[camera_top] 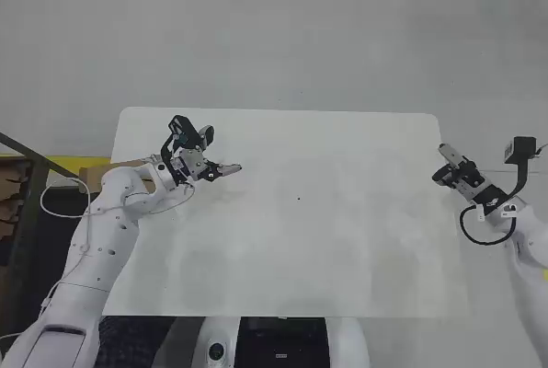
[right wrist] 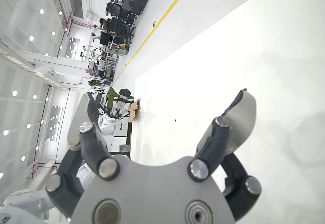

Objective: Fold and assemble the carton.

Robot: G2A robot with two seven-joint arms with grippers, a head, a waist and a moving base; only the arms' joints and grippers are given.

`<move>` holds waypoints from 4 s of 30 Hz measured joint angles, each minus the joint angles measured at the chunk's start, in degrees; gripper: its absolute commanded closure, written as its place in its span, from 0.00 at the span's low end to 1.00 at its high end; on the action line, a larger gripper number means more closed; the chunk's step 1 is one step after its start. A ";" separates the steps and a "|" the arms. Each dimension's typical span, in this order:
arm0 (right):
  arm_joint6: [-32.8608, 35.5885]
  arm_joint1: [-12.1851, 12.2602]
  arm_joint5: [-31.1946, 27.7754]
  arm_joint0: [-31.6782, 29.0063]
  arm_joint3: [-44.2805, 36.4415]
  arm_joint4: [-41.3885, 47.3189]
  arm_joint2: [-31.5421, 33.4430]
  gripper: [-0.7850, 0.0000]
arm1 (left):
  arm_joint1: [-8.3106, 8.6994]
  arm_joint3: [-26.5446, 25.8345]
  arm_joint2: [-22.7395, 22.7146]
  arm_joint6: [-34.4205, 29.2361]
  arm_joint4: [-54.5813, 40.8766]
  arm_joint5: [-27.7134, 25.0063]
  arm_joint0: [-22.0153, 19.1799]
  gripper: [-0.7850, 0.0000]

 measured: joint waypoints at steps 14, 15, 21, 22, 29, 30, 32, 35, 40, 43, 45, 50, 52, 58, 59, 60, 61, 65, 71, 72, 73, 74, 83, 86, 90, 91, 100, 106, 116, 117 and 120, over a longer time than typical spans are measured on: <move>0.00 0.00 0.00 0.00 0.00 0.00 0.00 0.00 | 0.00 0.00 0.00 0.00 0.00 0.00 0.00 0.00; 0.00 0.00 0.00 0.00 0.00 0.00 0.00 0.00 | 0.00 0.00 0.00 0.00 0.00 0.00 0.00 0.00; 0.00 0.00 0.00 0.00 0.00 0.00 0.00 0.00 | 0.00 0.00 0.00 0.00 0.00 0.00 0.00 0.00; 0.00 0.00 0.00 0.00 0.00 0.00 0.00 0.00 | 0.00 0.00 0.00 0.00 0.00 0.00 0.00 0.00; 0.00 0.00 0.00 0.00 0.00 0.00 0.00 0.00 | 0.00 0.00 0.00 0.00 0.00 0.00 0.00 0.00; 0.00 0.00 0.00 0.00 0.00 0.00 0.00 0.00 | 0.00 0.00 0.00 0.00 0.00 0.00 0.00 0.00; 0.00 0.00 0.00 0.00 0.00 0.00 0.00 0.00 | 0.00 0.01 -0.01 0.00 0.00 0.00 0.01 0.00; 0.00 0.00 0.00 0.00 0.00 0.00 0.00 0.00 | 0.19 1.02 -1.24 -0.38 -3.40 -1.21 0.65 0.00; 0.00 0.00 0.00 0.00 0.00 0.00 0.00 0.00 | 1.30 8.22 -4.93 -7.57 -18.44 -9.96 -0.95 0.00; 0.00 0.00 0.00 0.00 0.00 0.00 0.00 0.00 | 2.15 9.67 -6.94 -11.58 -25.27 -10.92 -0.57 0.00; 0.00 0.00 0.00 0.00 0.00 0.00 0.00 0.00 | 2.93 9.00 -8.28 -14.27 -30.52 -10.86 1.02 0.00; 0.00 0.00 0.00 0.00 0.00 0.00 0.00 0.00 | 5.24 7.16 -12.41 -21.93 -45.32 -10.83 6.20 0.00; 0.00 0.00 0.00 0.00 0.00 0.00 0.00 0.00 | 6.31 6.13 -14.74 -25.60 -51.49 -10.83 8.83 0.00; 0.00 0.00 0.00 0.00 0.00 0.00 0.00 0.00 | 8.61 4.37 -21.75 -32.33 -66.05 -10.83 16.89 0.00; 0.00 0.00 0.00 0.00 0.00 0.00 0.00 0.00 | 8.83 4.37 -22.41 -33.15 -68.26 -10.83 17.76 0.00; 0.00 0.00 0.00 0.00 0.00 0.00 0.00 0.00 | 9.07 4.54 -22.99 -34.24 -71.13 -10.83 18.61 0.00; 0.00 0.00 0.00 0.00 0.00 0.00 0.00 0.00 | 9.23 4.62 -23.10 -35.19 -73.22 -10.83 18.97 0.00; 0.00 0.00 0.00 0.00 0.00 0.00 0.00 0.00 | 9.41 4.48 -22.78 -37.14 -76.60 -10.83 18.99 0.00; 0.00 0.00 0.00 0.00 0.00 0.00 0.00 0.00 | 9.40 4.49 -22.79 -36.96 -76.34 -10.83 18.98 0.00; 0.00 0.00 0.00 0.00 0.00 0.00 0.00 0.00 | 9.40 4.49 -22.79 -36.96 -76.34 -10.83 18.98 0.00; 0.00 0.00 0.00 0.00 0.00 0.00 0.00 0.00 | 9.40 4.49 -22.79 -36.96 -76.34 -10.83 18.98 0.00; 0.00 0.00 0.00 0.00 0.00 0.00 0.00 0.00 | 9.40 4.49 -22.79 -36.96 -76.34 -10.83 18.98 0.00; 0.00 0.00 0.00 0.00 0.00 0.00 0.00 0.00 | 9.54 5.09 -23.70 -36.22 -76.24 -8.56 19.01 0.00; 0.00 0.00 0.00 0.00 0.00 0.00 0.00 0.00 | 9.92 6.65 -25.41 -36.57 -77.32 -5.21 19.48 0.00; 0.00 0.00 0.00 0.00 0.00 0.00 0.00 0.00 | 10.61 11.33 -28.02 -39.75 -82.56 -2.34 19.73 0.00; 0.00 0.00 0.00 0.00 0.00 0.00 0.00 0.00 | 10.72 12.63 -28.37 -40.73 -83.95 -1.72 19.60 0.00; 0.00 0.00 0.00 0.00 0.00 0.00 0.00 0.00 | 11.99 27.19 -31.90 -49.85 -95.06 2.03 14.40 0.00; 0.00 0.00 0.00 0.00 0.00 0.00 0.00 0.00 | 12.67 37.59 -32.60 -51.57 -95.87 2.16 8.26 0.00; 0.00 0.00 0.00 0.00 0.00 0.00 0.00 0.00 | 12.61 50.90 -28.64 -43.91 -84.93 -0.52 -0.01 0.00; 0.00 0.00 0.00 0.00 0.00 0.00 0.00 0.00 | 12.37 52.34 -27.76 -42.50 -83.38 -0.70 -0.95 0.00; 0.00 0.00 0.00 0.00 0.00 0.00 0.00 0.00 | 11.65 55.52 -25.68 -39.21 -80.16 -1.13 -3.13 0.00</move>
